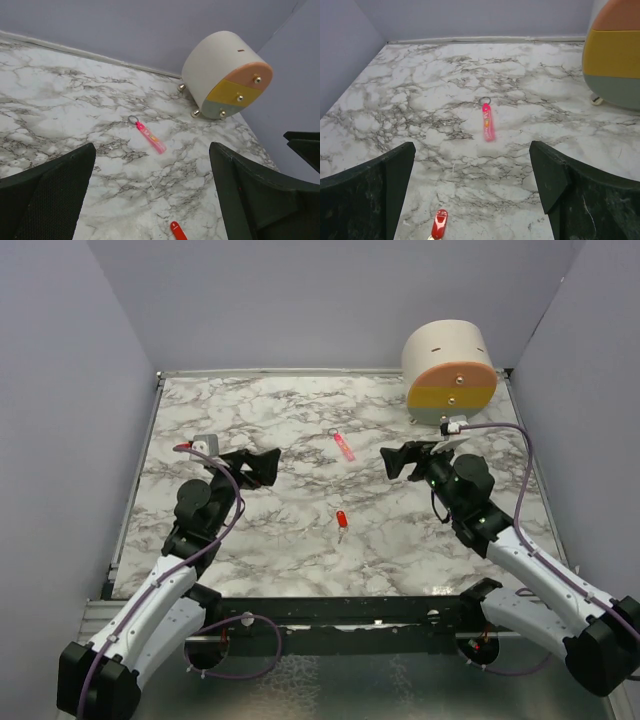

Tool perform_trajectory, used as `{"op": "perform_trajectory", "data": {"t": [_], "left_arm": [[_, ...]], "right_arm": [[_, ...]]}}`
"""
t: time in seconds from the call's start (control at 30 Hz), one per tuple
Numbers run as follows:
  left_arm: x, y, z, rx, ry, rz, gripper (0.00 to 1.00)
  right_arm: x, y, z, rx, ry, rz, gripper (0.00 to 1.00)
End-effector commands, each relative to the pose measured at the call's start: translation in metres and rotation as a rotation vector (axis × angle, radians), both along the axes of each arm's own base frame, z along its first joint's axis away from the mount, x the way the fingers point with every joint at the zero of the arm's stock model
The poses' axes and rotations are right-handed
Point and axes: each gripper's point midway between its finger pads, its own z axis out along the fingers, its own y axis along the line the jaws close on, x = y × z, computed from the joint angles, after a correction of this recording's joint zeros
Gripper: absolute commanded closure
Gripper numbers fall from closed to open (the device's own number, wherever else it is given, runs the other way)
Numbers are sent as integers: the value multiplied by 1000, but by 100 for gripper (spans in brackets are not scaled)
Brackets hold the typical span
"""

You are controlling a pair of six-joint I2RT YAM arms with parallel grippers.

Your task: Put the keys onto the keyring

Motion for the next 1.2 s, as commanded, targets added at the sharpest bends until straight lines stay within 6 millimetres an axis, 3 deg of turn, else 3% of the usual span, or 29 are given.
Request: {"op": "perform_trajectory", "data": {"t": [0.0,0.4,0.7,0.93,1.17], "left_arm": [[-2,7,6,21,-52,29,1],[-11,17,4,-45,-89,71,1],[0,1,-8,-3,-23,9,1],[5,-4,-14,9,5,-7,1],[14,-10,-26,24,52,-19,2]], "right_arm": [[5,-5,3,4,5,-39,0],[9,-5,-5,1,20,-54,3],[7,-4,-1,-1,15,-41,3],[19,16,-28,-75,108,31,3],[40,51,-79,-160,268,151,6]]}}
